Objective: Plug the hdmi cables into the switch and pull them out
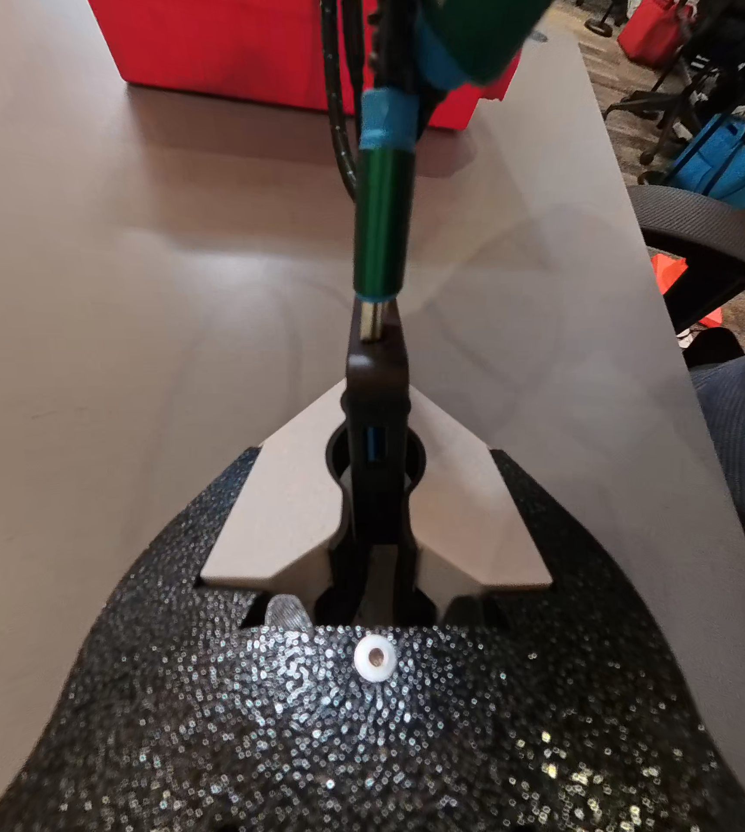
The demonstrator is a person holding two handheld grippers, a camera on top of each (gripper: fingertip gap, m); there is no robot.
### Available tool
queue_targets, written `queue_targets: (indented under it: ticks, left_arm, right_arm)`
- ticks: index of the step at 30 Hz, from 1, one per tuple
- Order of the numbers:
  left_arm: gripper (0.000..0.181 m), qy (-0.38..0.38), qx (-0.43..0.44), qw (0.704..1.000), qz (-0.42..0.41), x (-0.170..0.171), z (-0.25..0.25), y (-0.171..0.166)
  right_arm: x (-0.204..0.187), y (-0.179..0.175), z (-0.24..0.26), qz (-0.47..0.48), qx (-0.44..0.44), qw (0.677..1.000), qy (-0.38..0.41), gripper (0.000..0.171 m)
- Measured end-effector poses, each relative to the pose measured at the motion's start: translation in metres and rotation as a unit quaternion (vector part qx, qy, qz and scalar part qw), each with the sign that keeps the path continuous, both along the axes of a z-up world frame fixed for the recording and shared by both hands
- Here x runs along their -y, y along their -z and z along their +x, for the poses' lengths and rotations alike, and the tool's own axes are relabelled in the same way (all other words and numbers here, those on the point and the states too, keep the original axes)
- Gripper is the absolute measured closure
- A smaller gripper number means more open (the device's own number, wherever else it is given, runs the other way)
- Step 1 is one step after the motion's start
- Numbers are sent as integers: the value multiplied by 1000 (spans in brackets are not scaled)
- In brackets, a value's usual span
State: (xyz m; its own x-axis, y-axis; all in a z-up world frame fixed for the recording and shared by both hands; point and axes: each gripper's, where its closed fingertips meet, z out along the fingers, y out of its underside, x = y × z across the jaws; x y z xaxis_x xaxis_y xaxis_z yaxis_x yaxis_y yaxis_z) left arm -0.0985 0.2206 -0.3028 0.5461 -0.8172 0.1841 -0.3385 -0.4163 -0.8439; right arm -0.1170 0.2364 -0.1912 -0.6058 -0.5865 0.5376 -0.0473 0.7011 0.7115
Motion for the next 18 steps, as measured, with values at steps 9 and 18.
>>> queue_targets:
  ticks: [9, 18]
  left_arm:
    - [169, 20, -14, 1000, 5, 6, 4, 3]
    - [169, 31, -27, 999, -1, 9, 6, 7]
  right_arm:
    - [5, 3, 2, -15, 4, 1000, -11, 167]
    - [9, 8, 8, 21, 44, 998, -36, 167]
